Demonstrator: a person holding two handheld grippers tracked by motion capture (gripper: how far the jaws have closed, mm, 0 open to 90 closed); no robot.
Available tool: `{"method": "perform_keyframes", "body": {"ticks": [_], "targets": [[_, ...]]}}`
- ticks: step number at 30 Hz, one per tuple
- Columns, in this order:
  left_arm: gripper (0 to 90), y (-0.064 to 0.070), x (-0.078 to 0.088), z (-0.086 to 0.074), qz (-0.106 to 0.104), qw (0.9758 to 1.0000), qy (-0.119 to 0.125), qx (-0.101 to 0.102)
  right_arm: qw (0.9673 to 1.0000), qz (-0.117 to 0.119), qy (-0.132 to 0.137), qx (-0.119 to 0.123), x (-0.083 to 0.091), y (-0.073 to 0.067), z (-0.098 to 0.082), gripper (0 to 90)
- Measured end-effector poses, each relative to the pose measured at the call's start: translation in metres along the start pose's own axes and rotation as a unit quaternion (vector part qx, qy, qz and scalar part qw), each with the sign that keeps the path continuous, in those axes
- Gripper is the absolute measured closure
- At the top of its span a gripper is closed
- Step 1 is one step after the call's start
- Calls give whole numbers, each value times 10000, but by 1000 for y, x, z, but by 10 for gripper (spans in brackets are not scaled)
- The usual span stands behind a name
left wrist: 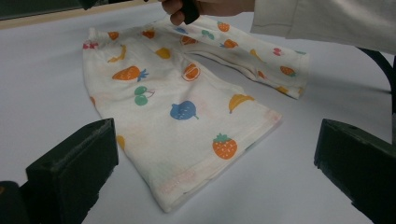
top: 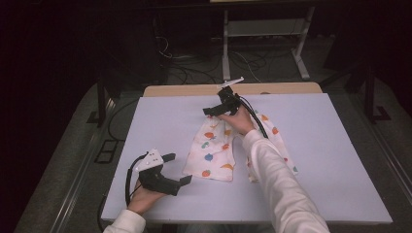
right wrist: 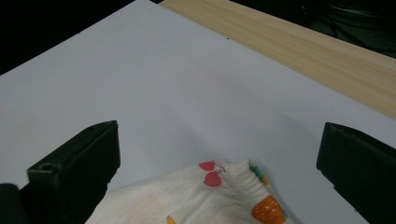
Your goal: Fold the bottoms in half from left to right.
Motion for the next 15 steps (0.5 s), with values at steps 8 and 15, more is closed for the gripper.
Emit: {"method": "perform_keyframes", "body": {"ticks": [8, 15], "targets": [[0, 0, -1, 0, -23, 10000, 2, 2, 9997, 48, -173, -154, -14, 3, -6, 43], [0, 0, 0, 0, -29, 10000, 3, -2, 9996, -5, -280, -107, -21, 3, -10, 138]]}}
Point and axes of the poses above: each handheld gripper's, and its own axes: x roughly backward along the jaws, z roughly out of its top, y roughly to its right, the point moved 4 cm from there along -x, roughly forward along the jaws, and after that the axes turned 9 degrees about -z, right-handed, at the moved point
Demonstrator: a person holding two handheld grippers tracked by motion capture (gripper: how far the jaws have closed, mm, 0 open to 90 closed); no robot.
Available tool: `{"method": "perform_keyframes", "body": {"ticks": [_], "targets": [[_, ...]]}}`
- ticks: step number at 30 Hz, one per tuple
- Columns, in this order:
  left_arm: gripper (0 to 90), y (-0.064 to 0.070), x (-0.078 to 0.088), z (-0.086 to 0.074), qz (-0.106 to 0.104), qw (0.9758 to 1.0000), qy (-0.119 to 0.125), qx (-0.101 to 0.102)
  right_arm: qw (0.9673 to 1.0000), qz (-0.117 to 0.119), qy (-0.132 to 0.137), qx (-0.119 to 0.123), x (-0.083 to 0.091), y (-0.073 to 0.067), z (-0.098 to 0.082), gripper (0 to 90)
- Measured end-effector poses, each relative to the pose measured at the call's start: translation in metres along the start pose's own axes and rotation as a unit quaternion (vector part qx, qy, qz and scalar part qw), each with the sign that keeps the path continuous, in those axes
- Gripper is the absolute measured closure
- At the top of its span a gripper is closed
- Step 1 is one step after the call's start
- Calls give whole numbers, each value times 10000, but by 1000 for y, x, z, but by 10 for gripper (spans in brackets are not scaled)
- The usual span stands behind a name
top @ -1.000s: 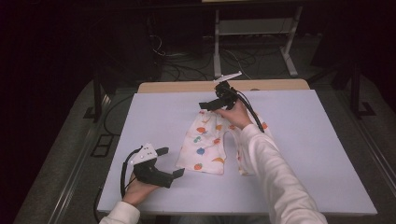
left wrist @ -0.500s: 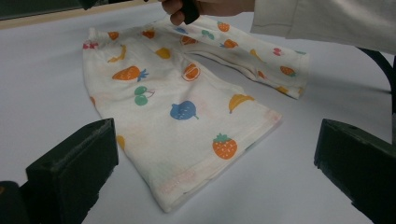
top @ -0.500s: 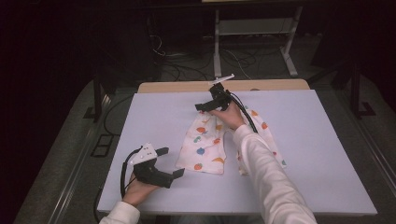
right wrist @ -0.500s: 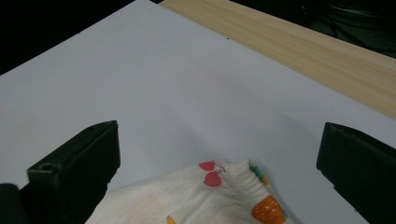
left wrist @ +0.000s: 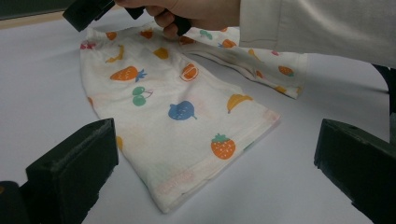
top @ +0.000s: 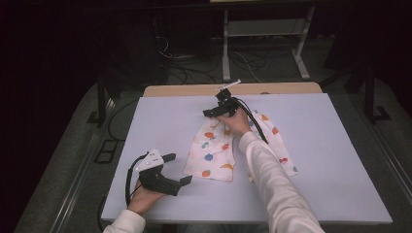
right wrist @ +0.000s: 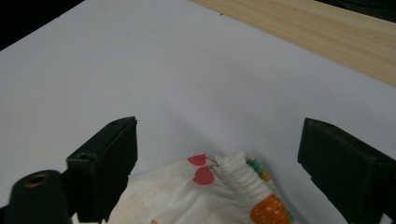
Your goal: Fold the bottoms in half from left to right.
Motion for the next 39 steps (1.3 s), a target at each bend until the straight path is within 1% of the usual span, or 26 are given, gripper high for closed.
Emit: {"method": "perform_keyframes", "body": {"ticks": [2, 3, 5, 6, 7, 8, 10, 13, 17, 19, 20, 21, 23, 26, 29, 34, 36, 39], "targets": [[0, 0, 0, 0, 1, 10000, 10, 4, 10000, -61, -54, 36, -1, -1, -1, 149], [0, 0, 0, 0, 0, 10000, 20, 15, 9999, -122, -76, 68, -2, 0, -1, 177], [0, 0, 0, 0, -4, 10000, 22, 17, 9998, -131, -157, 53, -3, -1, -2, 249], [0, 0, 0, 0, -7, 10000, 26, 17, 9997, -156, -174, 53, -3, -1, -2, 316], [0, 0, 0, 0, -9, 10000, 26, 15, 9997, -144, -174, 73, -3, -1, -2, 316], [0, 0, 0, 0, -12, 10000, 25, 19, 9997, -144, -174, 73, -3, -1, -2, 357], [0, 1, 0, 0, -16, 10000, 32, 16, 9995, -216, -168, 133, -3, -1, -2, 424], [0, 1, 0, 0, -17, 10000, 37, 18, 9994, -246, -219, 141, -6, -2, -1, 513], [0, 1, 0, 0, -16, 10000, 37, 18, 9990, -343, -265, 112, -8, -1, -2, 616], [0, 1, 0, 0, -16, 10000, 34, 18, 9988, -411, -279, 1, -8, 0, -2, 682], [0, 1, 0, 0, -16, 10000, 31, 17, 9988, -411, -279, 1, -8, 0, -2, 682], [0, 1, 0, 0, -17, 10000, 26, 12, 9986, -433, -304, -8, -8, 0, -3, 705], [0, 1, 0, 0, -17, 10000, 21, 14, 9980, -507, -372, 30, -8, 0, -4, 744], [0, 1, 0, 0, -21, 10000, 32, 5, 9972, -616, -431, 47, -9, -1, -5, 769], [0, 1, 0, 0, -17, 10000, 33, 7, 9969, -628, -465, 50, -10, -3, -6, 800], [0, 0, 0, 0, -3, 10000, 33, 14, 9952, -806, -533, 155, -10, -6, -7, 874], [0, 0, 0, 0, 0, 10000, 51, 23, 9950, -811, -543, 194, -9, -7, -6, 884], [0, 0, 1, 0, 8, 10000, 61, 43, 9952, -756, -583, 229, -6, -7, -5, 888]]}}
Point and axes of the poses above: each handheld gripper's, and its own axes: x roughly backward along the jaws, z roughly out of its top, y roughly to its right, the point moved 4 cm from there along -x, roughly forward along the jaws, and after that the axes turned 9 degrees about -z, right-handed, at the moved point
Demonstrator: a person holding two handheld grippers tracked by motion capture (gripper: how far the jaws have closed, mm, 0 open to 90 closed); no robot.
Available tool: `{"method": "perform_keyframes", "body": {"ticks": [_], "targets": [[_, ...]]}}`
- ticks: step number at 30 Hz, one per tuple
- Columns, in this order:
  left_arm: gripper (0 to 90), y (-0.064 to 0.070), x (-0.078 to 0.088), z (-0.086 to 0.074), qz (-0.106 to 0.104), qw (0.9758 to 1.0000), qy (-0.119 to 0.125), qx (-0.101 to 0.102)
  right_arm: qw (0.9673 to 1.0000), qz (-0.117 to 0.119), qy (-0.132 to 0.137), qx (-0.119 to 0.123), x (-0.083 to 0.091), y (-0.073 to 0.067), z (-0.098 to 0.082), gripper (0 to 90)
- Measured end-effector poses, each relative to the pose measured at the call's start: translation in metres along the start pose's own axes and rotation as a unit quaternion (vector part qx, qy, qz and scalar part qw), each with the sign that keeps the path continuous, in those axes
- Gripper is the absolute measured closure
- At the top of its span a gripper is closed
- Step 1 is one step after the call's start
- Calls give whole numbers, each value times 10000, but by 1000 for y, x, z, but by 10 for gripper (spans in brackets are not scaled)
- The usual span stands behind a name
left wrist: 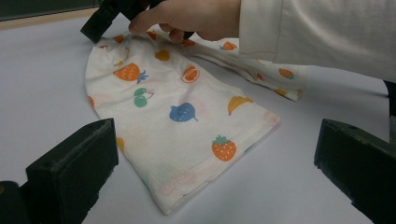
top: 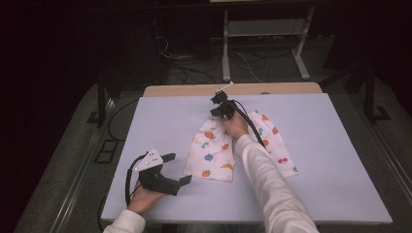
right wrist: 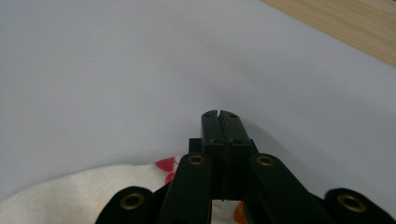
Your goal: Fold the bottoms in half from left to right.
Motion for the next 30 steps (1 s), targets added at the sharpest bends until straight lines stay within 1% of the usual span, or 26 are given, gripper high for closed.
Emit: {"method": "perform_keyframes", "body": {"ticks": [5, 6, 9, 11, 12, 13, 14, 17, 20, 24, 25, 26, 30], "targets": [[0, -1, 1, 0, 67, 10000, -10, 22, 9999, 103, -26, 2, 8, 1, 1, 890], [0, -2, 1, 0, 81, 10000, -2, 33, 9999, 119, -6, 33, 10, 0, 1, 890], [0, -4, 1, -1, 127, 9998, -14, 152, 9998, 162, 26, 97, 14, -1, 2, 890], [0, -4, 1, -1, 135, 9997, -72, 212, 9997, 212, 51, 117, 17, -3, 2, 891], [0, -4, 1, 0, 148, 9996, -98, 227, 9996, 220, 108, 101, 20, -2, 2, 891], [0, -4, 1, 2, 158, 9995, -108, 231, 9996, 220, 108, 101, 20, -2, 2, 891], [0, -4, 0, 3, 177, 9995, -120, 250, 9996, 244, 120, 51, 21, -2, 1, 891], [0, -5, -1, 6, 247, 9990, -232, 299, 9995, 279, 148, -7, 23, -1, -1, 890], [0, -9, -3, 6, 318, 9979, -368, 421, 9993, 309, 194, -50, 26, -1, -3, 890], [1, -17, -7, 6, 373, 9954, -592, 655, 9991, 330, 275, -67, 30, 0, -4, 890], [1, -19, -8, 6, 388, 9947, -634, 708, 9988, 347, 339, -103, 32, 0, -5, 890], [1, -21, -9, 6, 389, 9941, -660, 762, 9988, 347, 339, -103, 32, 0, -5, 890], [2, -26, -12, 9, 424, 9917, -824, 894, 9983, 385, 408, -133, 35, 1, -7, 890]]}}
Point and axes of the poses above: each handheld gripper's, and its own axes: x roughly backward along the jaws, z roughly out of its top, y roughly to its right, the point moved 4 cm from there along -x, roughly forward along the jaws, and after that the axes turned 9 degrees about -z, right-handed, at the moved point
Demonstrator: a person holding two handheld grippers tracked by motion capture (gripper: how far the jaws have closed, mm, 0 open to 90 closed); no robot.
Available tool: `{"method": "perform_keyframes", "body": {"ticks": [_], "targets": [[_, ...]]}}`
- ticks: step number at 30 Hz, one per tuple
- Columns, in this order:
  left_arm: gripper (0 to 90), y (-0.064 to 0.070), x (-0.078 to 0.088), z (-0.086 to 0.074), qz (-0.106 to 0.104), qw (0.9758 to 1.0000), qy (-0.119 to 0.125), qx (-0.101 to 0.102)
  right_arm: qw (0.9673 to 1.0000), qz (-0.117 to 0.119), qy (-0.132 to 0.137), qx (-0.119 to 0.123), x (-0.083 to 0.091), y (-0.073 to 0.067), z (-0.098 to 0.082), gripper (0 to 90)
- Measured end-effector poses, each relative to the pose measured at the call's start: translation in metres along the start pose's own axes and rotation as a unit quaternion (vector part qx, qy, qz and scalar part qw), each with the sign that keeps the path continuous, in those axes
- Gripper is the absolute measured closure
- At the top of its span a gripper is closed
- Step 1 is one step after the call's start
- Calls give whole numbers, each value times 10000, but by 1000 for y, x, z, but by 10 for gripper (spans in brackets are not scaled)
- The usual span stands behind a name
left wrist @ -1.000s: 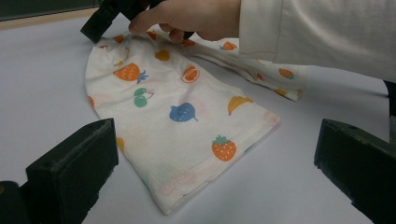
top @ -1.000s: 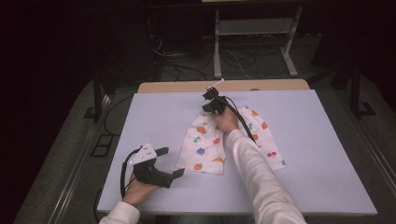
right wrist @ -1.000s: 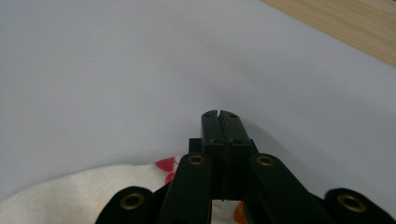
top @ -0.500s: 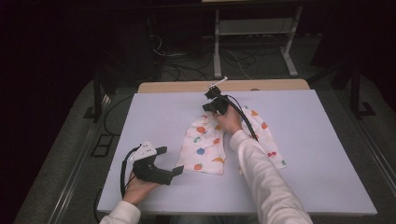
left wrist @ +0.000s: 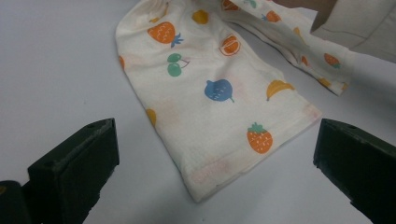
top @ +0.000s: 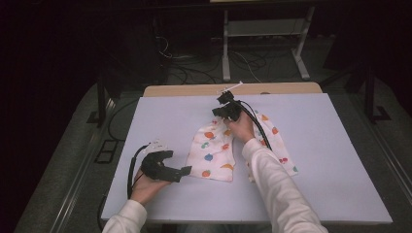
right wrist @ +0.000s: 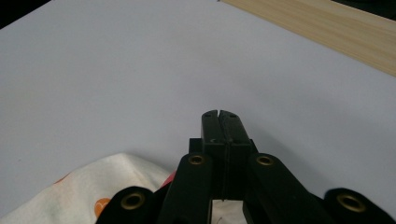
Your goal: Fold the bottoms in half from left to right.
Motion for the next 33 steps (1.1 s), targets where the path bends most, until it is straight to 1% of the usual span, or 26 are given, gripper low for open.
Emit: {"method": "perform_keyframes", "body": {"ticks": [4, 9, 11, 12, 14, 16, 17, 19, 20, 21, 23, 26, 29, 31, 32, 33], "targets": [[39, -4, -2, 0, 2, 9999, -61, 123, 10000, 22, 54, -72, 2, 1, -3, 890], [66, -8, -4, -3, -8, 9994, -183, 309, 9998, 20, 168, -124, 5, 2, -5, 890], [94, -9, -5, -4, -30, 9991, -230, 353, 9997, 30, 209, -145, 7, 3, -6, 890], [94, -10, -5, -4, -38, 9990, -259, 371, 9997, 30, 209, -145, 7, 3, -6, 890], [136, -10, -6, -5, -77, 9987, -299, 412, 9996, 32, 228, -158, 8, 4, -7, 890], [154, -12, -7, -6, -92, 9979, -411, 500, 9995, 49, 241, -185, 9, 4, -7, 890], [177, -13, -8, -7, -96, 9974, -468, 543, 9995, 48, 239, -209, 10, 5, -8, 890], [188, -14, -9, -9, -121, 9965, -561, 609, 9995, 49, 240, -211, 10, 5, -8, 890], [219, -14, -10, -10, -141, 9963, -580, 625, 9994, 36, 251, -216, 11, 6, -8, 890], [219, -14, -10, -10, -171, 9961, -570, 649, 9994, 36, 251, -216, 11, 6, -8, 890], [281, -13, -11, -12, -198, 9961, -563, 653, 9994, 24, 260, -231, 12, 7, -9, 890], [301, -13, -12, -15, -213, 9952, -641, 707, 9993, 21, 263, -249, 12, 8, -10, 890], [335, -15, -12, -16, -208, 9948, -603, 791, 9993, 34, 277, -267, 11, 9, -11, 890], [373, -17, -12, -17, -271, 9943, -568, 865, 9994, 9, 263, -239, 11, 9, -12, 890], [410, -17, -12, -18, -287, 9940, -565, 896, 9994, 6, 262, -226, 11, 9, -12, 890], [429, -19, -12, -19, -293, 9936, -586, 915, 9994, 7, 273, -222, 11, 9, -12, 890]]}}
Point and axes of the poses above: each handheld gripper's, and its own axes: x roughly backward along the jaws, z roughly out of its top, y roughly to its right, the point moved 4 cm from there along -x, roughly forward along the jaws, and after that the axes turned 9 degrees about -z, right-handed, at the moved point
